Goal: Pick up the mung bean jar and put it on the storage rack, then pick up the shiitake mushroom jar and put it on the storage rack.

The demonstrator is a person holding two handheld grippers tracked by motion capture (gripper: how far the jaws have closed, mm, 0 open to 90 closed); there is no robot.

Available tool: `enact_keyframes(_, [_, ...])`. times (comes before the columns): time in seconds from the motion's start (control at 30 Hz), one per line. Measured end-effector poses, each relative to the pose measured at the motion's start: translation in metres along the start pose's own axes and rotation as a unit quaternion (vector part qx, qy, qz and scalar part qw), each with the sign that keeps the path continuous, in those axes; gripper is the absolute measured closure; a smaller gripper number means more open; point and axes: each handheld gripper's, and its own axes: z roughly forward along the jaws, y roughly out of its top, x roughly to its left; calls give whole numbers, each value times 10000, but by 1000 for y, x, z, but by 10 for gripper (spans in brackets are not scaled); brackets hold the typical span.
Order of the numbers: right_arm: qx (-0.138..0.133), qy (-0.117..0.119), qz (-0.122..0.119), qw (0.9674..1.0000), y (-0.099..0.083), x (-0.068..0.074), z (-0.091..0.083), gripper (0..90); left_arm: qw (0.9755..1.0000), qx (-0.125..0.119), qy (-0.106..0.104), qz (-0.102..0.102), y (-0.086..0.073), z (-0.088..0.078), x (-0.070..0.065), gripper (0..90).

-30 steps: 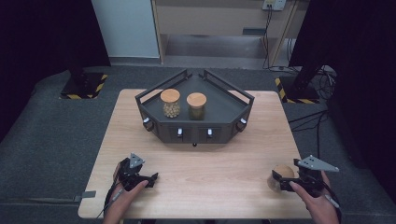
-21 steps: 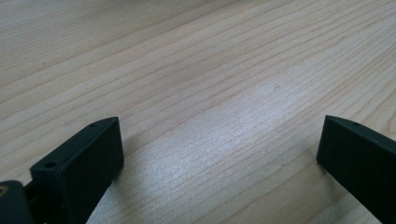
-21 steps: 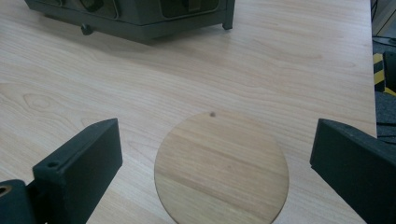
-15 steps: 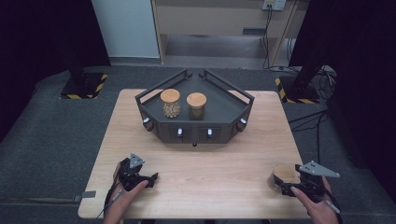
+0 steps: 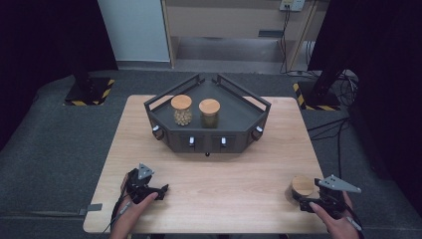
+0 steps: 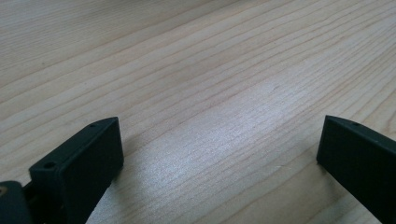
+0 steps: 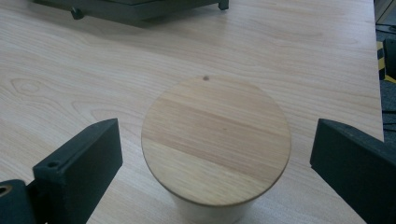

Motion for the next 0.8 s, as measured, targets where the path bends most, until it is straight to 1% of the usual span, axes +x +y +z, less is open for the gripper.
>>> enact_keyframes(0.53, [56, -12, 25, 10000, -11, 0, 3, 25, 10000, 1, 1, 1, 0, 0, 0, 0])
enact_keyframes(0.73, [64, -35, 110, 9999, -15, -2, 7, 26, 10000, -1, 4, -2, 0, 0, 0, 0])
enact_keyframes(0.8, [55, -31, 97, 9999, -16, -2, 8, 26, 10000, -1, 4, -3, 0, 0, 0, 0])
